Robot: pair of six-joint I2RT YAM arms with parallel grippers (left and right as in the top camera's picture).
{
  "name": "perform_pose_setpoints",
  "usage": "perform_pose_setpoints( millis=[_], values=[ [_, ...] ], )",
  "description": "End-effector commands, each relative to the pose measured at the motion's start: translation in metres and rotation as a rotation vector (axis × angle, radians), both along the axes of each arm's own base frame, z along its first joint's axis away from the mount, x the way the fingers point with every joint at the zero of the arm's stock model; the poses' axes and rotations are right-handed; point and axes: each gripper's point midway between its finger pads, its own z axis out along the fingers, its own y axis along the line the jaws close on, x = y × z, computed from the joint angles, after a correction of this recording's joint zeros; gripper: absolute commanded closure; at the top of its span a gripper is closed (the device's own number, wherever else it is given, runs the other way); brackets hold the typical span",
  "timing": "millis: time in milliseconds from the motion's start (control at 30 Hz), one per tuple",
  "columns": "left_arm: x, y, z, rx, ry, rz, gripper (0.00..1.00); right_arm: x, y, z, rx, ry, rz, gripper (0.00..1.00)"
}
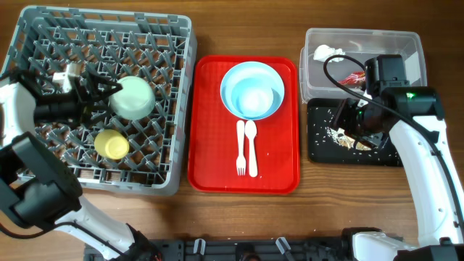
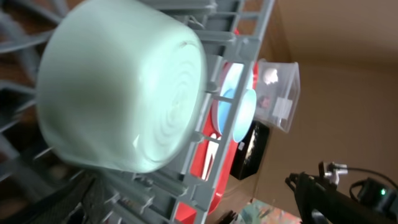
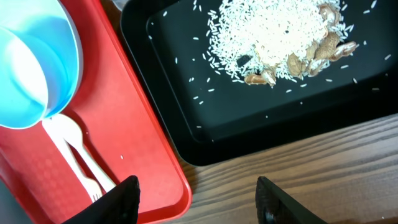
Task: Sort waste into correct bins and load items into the dishwasher rack
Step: 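Place the green bowl into the dish rack with the left gripper, then reach the left gripper to the blue bowl and lift it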
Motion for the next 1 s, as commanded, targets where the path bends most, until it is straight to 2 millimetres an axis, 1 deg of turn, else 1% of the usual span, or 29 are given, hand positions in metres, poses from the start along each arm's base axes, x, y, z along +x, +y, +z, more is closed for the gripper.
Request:
perform_pose_setpoints(
  millis=[0,33,100,167,200,233,267,300,333,367,400,467,500,533,567,600,633,700,733,800,867,900,933,967],
  values=[
    [-0.013,0.023,0.001,-0.026,0.059,0.086,0.00,0.002,-0.004,0.004,-0.020,-0.017,0.007,0.40],
    [-0.014,0.025,0.007,-0.028,0.050,0.097,0.00,0.002,-0.004,0.004,-0.020,-0.017,0.008,0.40],
    [-0.014,0.024,0.029,-0.002,-0.015,0.102,0.00,0.002,-0.004,0.004,-0.020,-0.017,0.008,0.40],
    [-0.013,0.014,0.053,0.055,-0.099,0.076,0.00,0.002,-0.004,0.004,-0.020,-0.015,0.008,0.39],
    [-0.011,0.000,0.073,0.105,-0.176,0.034,0.00,0.002,-0.004,0.004,-0.020,-0.013,0.008,0.37],
    [-0.010,-0.015,0.087,0.144,-0.233,-0.007,0.00,0.002,-0.004,0.004,-0.020,-0.013,0.008,0.35],
    [-0.009,-0.034,0.099,0.202,-0.284,-0.060,0.00,0.002,-0.004,0.004,-0.020,-0.013,0.008,0.35],
    [-0.009,-0.044,0.104,0.244,-0.295,-0.082,0.00,0.002,-0.004,0.004,-0.021,-0.013,0.008,0.35],
    [-0.007,-0.059,0.106,0.313,-0.304,-0.115,0.00,0.002,-0.004,0.004,-0.021,-0.014,0.008,0.35],
    [-0.004,-0.078,0.107,0.399,-0.313,-0.159,0.00,0.002,-0.004,0.004,-0.020,-0.014,0.008,0.34],
    [-0.002,-0.094,0.106,0.450,-0.316,-0.190,0.00,0.002,-0.004,0.004,-0.021,-0.013,0.008,0.34],
    [0.002,-0.137,0.100,0.522,-0.357,-0.301,0.00,-0.002,-0.007,0.003,-0.030,0.004,-0.015,0.32],
    [0.004,-0.157,0.097,0.556,-0.382,-0.356,0.00,-0.007,-0.014,0.002,-0.047,0.024,-0.070,0.31],
    [0.006,-0.185,0.094,0.589,-0.428,-0.425,0.00,-0.010,-0.023,0.002,-0.065,0.039,-0.119,0.28],
    [0.006,-0.212,0.092,0.592,-0.474,-0.484,0.00,-0.012,-0.031,0.002,-0.065,0.047,-0.146,0.25],
    [0.005,-0.242,0.091,0.579,-0.527,-0.543,0.00,-0.014,-0.040,0.001,-0.063,0.054,-0.179,0.16],
    [0.004,-0.270,0.091,0.563,-0.582,-0.594,0.00,-0.016,-0.048,0.001,-0.056,0.060,-0.202,0.11],
    [0.001,-0.308,0.090,0.539,-0.659,-0.661,0.00,-0.017,-0.054,0.001,-0.024,0.056,-0.178,0.11],
    [0.002,-0.334,0.086,0.522,-0.718,-0.698,0.00,-0.017,-0.059,0.001,-0.015,0.054,-0.179,0.11],
    [0.012,-0.355,0.075,0.548,-0.760,-0.706,0.00,-0.018,-0.064,0.001,-0.012,0.052,-0.177,0.11],
    [0.028,-0.365,0.050,0.636,-0.761,-0.693,0.03,-0.018,-0.066,0.002,-0.012,0.052,-0.186,0.11],
    [0.034,-0.368,0.036,0.676,-0.752,-0.690,0.07,-0.018,-0.066,0.002,-0.012,0.052,-0.186,0.11],
    [0.038,-0.371,0.018,0.717,-0.735,-0.695,0.09,-0.018,-0.066,0.002,-0.012,0.052,-0.186,0.10],
    [0.042,-0.375,-0.012,0.784,-0.701,-0.715,0.12,-0.018,-0.066,0.002,-0.012,0.052,-0.186,0.11]
  ],
)
